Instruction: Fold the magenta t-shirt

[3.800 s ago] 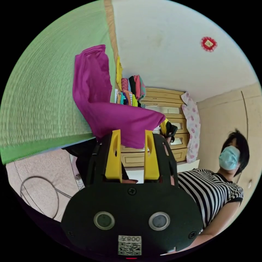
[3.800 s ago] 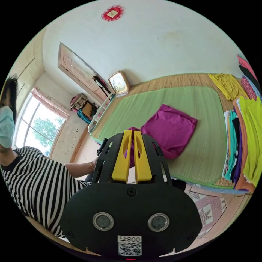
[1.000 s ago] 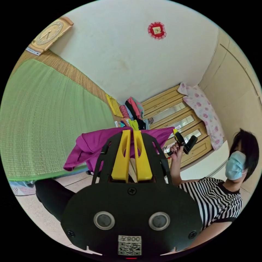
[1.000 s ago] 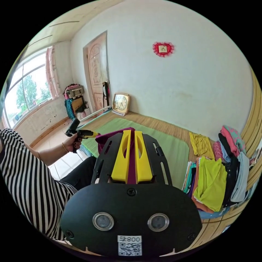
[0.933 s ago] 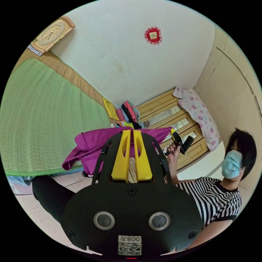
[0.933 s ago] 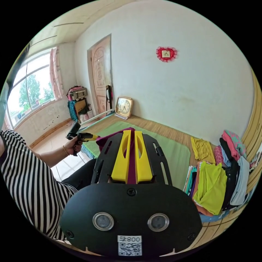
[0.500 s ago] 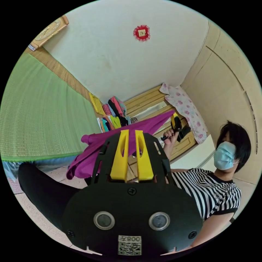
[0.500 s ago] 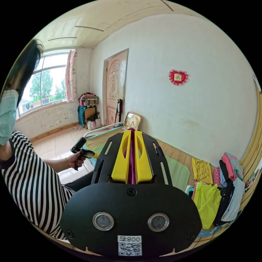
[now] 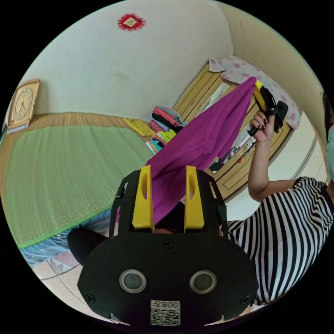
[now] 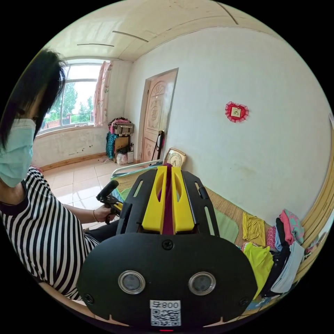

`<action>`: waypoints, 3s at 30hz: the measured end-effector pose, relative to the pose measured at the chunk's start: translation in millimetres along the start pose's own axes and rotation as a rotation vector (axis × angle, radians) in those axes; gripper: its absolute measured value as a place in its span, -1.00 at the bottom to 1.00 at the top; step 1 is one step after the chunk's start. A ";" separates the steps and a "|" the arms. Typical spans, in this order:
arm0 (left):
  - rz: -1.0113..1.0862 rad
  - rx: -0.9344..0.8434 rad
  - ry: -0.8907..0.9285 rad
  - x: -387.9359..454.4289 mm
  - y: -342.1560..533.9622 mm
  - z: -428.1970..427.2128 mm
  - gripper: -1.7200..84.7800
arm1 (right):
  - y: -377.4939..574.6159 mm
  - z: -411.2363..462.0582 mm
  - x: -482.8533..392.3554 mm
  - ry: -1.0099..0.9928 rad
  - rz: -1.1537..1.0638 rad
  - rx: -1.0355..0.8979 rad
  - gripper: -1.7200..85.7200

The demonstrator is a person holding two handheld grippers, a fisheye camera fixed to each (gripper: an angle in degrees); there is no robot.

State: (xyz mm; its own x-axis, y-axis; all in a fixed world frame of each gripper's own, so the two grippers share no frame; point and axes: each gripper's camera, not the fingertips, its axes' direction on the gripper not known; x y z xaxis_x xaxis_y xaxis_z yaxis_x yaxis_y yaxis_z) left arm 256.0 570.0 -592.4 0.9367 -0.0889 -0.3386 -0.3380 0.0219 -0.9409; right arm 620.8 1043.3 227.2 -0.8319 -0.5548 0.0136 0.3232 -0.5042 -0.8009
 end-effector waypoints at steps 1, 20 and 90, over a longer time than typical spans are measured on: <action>0.046 -0.007 -0.027 12.3 -3.3 0.5 -0.65 | -0.7 -2.5 1.8 -0.011 0.004 0.000 -0.92; 0.209 0.243 -0.308 93.5 -49.1 -144.6 -0.93 | 19.0 -23.7 100.5 0.050 0.163 0.106 -0.92; -0.636 -0.425 -0.294 -551.9 -48.6 -7.9 -0.75 | 359.9 536.8 640.4 -0.282 0.997 -0.769 -0.81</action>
State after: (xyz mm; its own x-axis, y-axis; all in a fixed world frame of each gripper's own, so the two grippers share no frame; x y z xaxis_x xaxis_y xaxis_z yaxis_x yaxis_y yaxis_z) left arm -245.2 610.1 -359.7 0.9268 0.3085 0.2141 0.3153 -0.3294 -0.8900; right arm 446.5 151.3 269.0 -0.2291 -0.6362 -0.7367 0.3266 0.6627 -0.6739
